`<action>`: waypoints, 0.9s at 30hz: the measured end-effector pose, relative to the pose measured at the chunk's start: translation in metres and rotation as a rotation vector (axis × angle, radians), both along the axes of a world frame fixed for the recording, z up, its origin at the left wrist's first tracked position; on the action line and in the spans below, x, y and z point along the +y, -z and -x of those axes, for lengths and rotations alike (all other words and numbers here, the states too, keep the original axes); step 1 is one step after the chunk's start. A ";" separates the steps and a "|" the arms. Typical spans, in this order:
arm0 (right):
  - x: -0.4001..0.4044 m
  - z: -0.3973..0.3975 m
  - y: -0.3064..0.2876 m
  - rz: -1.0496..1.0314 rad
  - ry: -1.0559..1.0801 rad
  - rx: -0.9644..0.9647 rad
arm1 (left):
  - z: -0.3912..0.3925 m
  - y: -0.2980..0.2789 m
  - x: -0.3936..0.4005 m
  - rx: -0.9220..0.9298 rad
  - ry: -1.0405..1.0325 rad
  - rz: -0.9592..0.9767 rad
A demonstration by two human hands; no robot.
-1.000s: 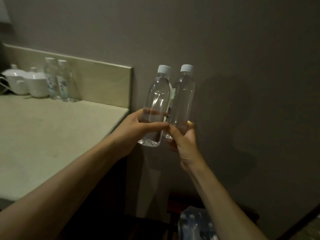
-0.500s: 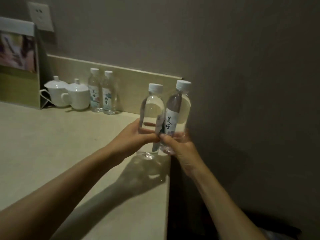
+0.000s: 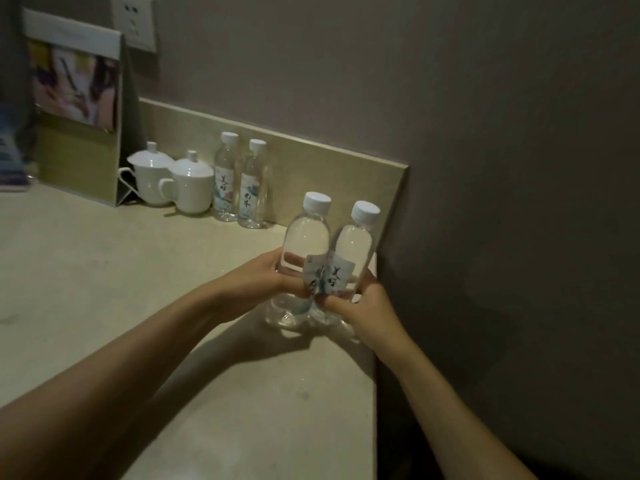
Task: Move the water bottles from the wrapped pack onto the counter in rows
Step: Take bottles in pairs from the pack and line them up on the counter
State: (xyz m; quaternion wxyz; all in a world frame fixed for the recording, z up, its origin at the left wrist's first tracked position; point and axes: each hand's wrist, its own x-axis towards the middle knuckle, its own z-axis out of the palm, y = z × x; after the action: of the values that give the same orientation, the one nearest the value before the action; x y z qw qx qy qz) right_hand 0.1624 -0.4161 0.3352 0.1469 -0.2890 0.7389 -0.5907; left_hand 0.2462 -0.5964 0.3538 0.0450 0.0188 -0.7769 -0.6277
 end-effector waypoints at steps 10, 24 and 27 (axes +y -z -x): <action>-0.016 0.008 0.006 -0.092 -0.088 0.104 | -0.001 0.008 -0.011 0.006 -0.099 0.166; -0.042 0.015 0.006 -0.069 0.066 0.103 | 0.018 0.010 -0.038 0.094 -0.323 0.275; -0.059 0.022 0.003 -0.098 0.109 0.098 | 0.025 0.010 -0.052 0.100 -0.323 0.290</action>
State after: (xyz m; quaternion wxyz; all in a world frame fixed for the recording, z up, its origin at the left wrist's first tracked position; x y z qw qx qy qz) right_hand 0.1408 -0.4747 0.3318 0.0923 -0.2696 0.7877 -0.5462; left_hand 0.2216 -0.6486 0.3438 0.1854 0.1051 -0.8428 -0.4943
